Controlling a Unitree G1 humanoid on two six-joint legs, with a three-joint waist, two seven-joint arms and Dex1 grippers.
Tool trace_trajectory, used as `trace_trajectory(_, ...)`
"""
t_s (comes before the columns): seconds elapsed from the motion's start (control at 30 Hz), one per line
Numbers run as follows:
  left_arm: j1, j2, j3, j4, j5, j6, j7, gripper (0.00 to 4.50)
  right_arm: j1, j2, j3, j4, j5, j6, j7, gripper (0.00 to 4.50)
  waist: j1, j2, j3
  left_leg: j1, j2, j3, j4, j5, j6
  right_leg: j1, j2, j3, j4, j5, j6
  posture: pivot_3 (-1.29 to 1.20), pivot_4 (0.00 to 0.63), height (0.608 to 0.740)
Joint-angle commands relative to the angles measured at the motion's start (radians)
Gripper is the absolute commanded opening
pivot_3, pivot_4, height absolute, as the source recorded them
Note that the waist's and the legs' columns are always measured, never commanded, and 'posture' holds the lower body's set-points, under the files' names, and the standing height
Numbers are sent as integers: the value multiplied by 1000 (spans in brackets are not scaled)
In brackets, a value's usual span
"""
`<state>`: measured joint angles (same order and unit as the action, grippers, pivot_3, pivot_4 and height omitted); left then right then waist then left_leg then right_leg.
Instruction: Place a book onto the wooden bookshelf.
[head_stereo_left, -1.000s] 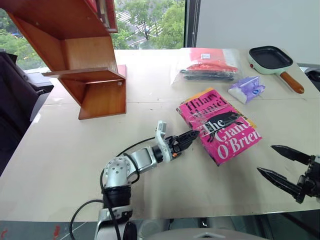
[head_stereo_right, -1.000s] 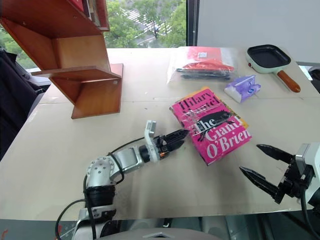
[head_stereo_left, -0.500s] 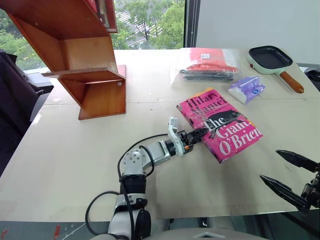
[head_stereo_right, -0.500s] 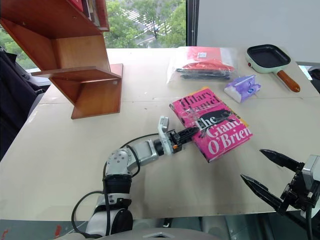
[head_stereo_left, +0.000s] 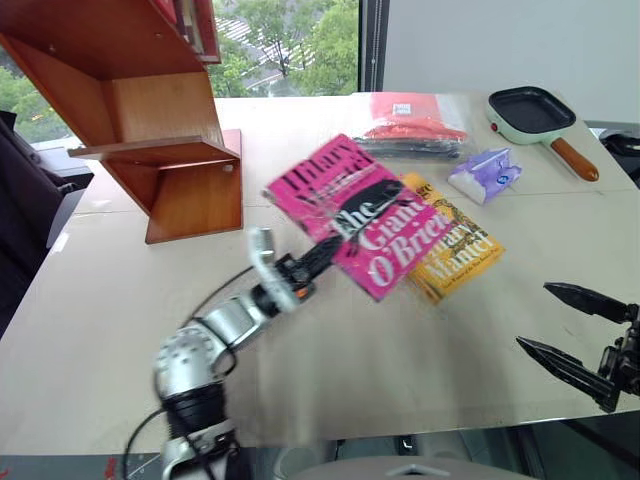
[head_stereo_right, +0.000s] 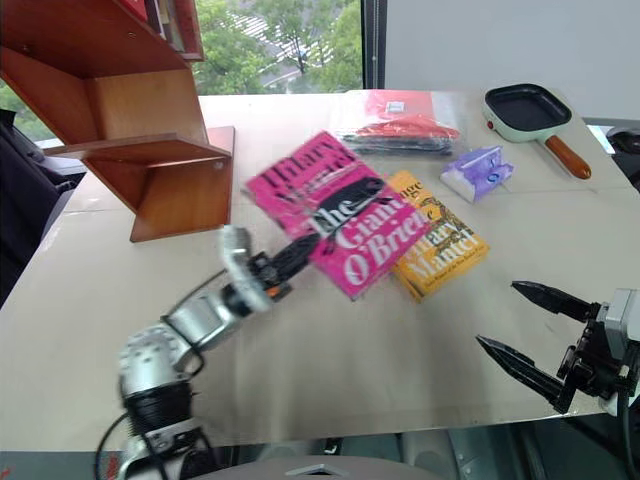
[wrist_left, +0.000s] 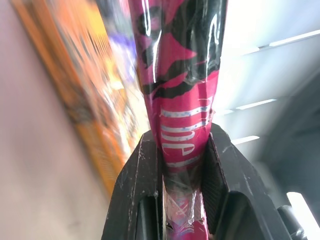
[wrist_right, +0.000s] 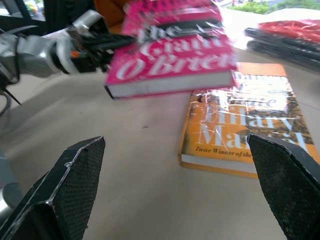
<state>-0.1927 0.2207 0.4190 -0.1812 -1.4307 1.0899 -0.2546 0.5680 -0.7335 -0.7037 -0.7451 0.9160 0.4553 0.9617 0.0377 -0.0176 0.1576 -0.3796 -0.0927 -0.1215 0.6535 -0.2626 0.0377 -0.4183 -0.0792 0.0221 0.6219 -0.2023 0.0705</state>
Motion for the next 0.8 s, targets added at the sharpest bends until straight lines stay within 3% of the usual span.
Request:
trace_trajectory(0.03,-61,127,4,-126,200,-199,-135,433,-59,-34,33,36,3,-6,25,4500,9,-1,1,0,0,0,0,0,0,0,0,0,0,0,0,0,150,740)
trace_trajectory(0.17,-157,240,-137,-187,429,-342,-244,433,-140,-56,94,86,-18,-11,37,4500,23,-2,1,-1,0,0,0,0,0,2,-1,-1,-1,1,-3,0,150,740)
trace_trajectory(0.27,-227,305,-325,-214,654,-442,-301,433,-195,-59,135,112,-33,-16,39,4500,28,-1,1,-1,0,3,0,1,-1,1,-1,-2,-4,2,-4,0,150,740)
trace_trajectory(0.33,-288,320,-429,-212,801,-529,-315,433,-217,-53,153,120,-44,-18,39,4500,28,-1,1,-2,-1,4,-1,3,-4,1,-1,-1,-6,3,-3,0,150,740)
trace_trajectory(0.47,-395,321,-513,-177,1039,-659,-252,433,-256,-36,182,131,-44,-20,28,4500,22,-1,4,-4,1,3,-3,2,-3,0,1,-1,-10,5,0,0,150,740)
trace_trajectory(0.57,-466,461,-619,-132,1405,-848,-213,433,-312,-22,205,153,-25,-19,19,4500,12,-1,5,-4,3,3,-4,3,-1,0,2,-1,-12,5,0,0,150,740)
trace_trajectory(0.67,-537,570,-608,-135,1679,-917,-88,433,-440,25,242,212,37,-21,17,4500,-4,-1,10,-3,4,5,-5,4,-1,0,4,0,-13,6,0,0,150,740)
trace_trajectory(0.8,-532,664,-609,-177,1887,-900,-114,433,-579,50,305,286,76,10,30,4500,-1,0,12,-4,4,5,-5,4,1,-1,7,0,-13,6,0,0,150,740)
